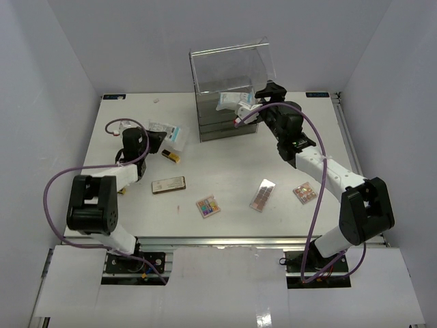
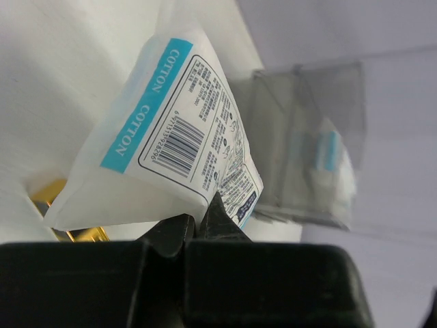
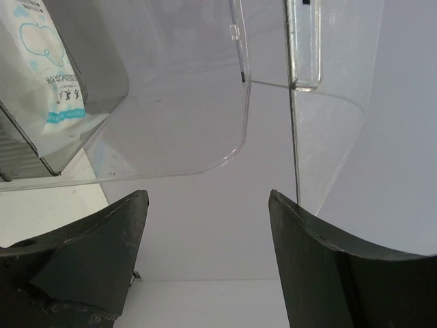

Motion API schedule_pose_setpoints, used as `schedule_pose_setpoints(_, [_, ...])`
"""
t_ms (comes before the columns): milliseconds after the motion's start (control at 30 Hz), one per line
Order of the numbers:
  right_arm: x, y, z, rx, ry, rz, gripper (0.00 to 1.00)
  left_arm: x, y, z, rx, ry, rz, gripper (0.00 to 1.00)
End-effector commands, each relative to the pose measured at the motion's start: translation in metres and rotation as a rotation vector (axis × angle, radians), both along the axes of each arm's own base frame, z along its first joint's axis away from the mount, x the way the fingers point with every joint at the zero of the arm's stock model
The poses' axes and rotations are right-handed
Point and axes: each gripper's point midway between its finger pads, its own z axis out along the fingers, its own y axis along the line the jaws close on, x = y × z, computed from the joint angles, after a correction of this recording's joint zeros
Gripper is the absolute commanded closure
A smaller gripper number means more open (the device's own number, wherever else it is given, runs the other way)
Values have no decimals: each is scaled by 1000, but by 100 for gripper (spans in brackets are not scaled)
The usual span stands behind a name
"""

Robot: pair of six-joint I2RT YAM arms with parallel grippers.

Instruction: Organize the makeup

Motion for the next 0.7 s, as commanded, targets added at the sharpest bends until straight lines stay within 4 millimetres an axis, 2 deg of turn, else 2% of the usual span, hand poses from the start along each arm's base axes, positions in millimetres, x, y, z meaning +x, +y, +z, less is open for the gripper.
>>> schedule_pose_setpoints(0, [-8, -6, 43, 97, -100, 4, 22, -44, -31, 64, 0, -198, -147, 100])
schedule_pose_setpoints(33, [-8, -6, 45, 102, -100, 5, 22, -54, -38, 70, 0, -217, -173, 100])
schedule_pose_setpoints(67, [-9, -6, 47, 106, -102, 5, 22, -64, -43, 64, 2, -209, -195, 100])
schedule_pose_setpoints(167, [-10, -6, 49, 113, -102, 7, 22, -91, -77, 70, -2, -232, -306, 100])
schedule_pose_setpoints(333, [-12, -7, 51, 122, -105, 7, 22, -112, -138, 79, -26, -267, -482, 100])
schedule_pose_setpoints(433, [-13, -7, 50, 123, -104, 7, 22, -114, -177, 104, -29, -342, -565, 100])
schedule_pose_setpoints(667, [-12, -7, 47, 126, -101, 8, 21, -81, -224, 133, -27, -433, -599, 100])
